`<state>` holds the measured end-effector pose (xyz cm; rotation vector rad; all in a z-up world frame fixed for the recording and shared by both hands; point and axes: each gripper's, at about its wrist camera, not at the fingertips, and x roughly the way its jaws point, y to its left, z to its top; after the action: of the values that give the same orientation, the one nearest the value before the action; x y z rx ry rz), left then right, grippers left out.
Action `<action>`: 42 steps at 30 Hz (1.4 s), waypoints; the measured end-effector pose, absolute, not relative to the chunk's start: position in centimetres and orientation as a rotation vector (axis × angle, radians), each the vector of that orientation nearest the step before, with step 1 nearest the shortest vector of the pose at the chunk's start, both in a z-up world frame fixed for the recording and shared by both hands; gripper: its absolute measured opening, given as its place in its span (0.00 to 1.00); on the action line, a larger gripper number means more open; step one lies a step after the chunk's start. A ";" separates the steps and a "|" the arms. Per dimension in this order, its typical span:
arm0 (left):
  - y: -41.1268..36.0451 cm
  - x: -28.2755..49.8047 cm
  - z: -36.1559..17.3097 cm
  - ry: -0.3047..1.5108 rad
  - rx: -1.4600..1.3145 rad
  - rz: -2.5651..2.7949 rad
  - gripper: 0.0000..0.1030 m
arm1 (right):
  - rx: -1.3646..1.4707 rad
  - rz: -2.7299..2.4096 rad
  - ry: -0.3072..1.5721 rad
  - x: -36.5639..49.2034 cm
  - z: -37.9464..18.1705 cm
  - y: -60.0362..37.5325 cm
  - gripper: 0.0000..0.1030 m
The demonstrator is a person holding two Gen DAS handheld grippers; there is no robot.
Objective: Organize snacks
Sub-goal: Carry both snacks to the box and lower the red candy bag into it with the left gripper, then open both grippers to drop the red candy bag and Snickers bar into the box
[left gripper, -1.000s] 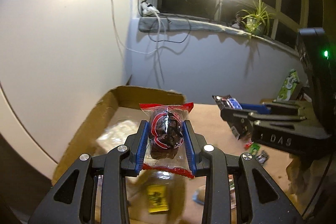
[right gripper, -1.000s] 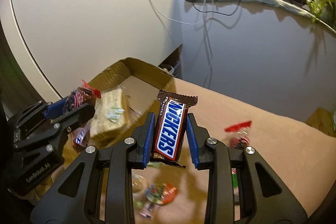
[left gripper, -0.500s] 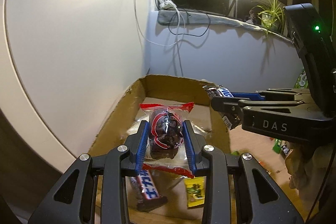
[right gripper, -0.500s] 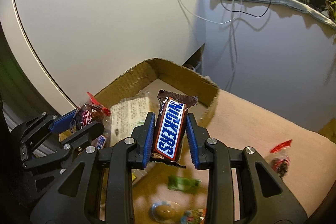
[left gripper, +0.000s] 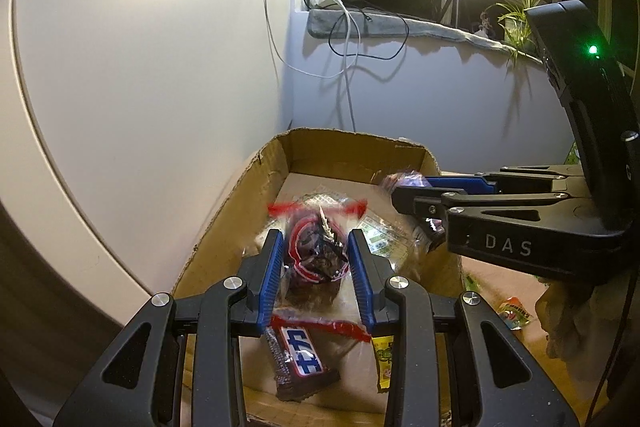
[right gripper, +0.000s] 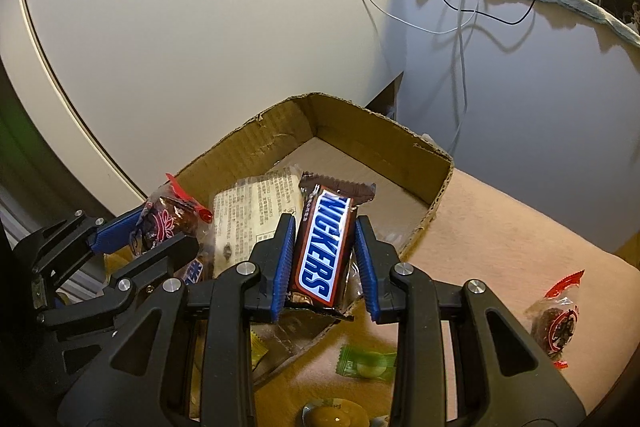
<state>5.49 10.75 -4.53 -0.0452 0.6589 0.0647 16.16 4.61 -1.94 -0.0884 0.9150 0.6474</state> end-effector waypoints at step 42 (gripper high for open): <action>8.7 3.8 -3.2 0.609 -0.028 -0.019 0.67 | -0.099 0.551 0.843 12.9 1.0 -1.6 0.83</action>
<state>3.81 8.65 -3.24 -0.0283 0.6087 -0.0190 12.91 -1.63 1.01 -0.0990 0.8435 0.5511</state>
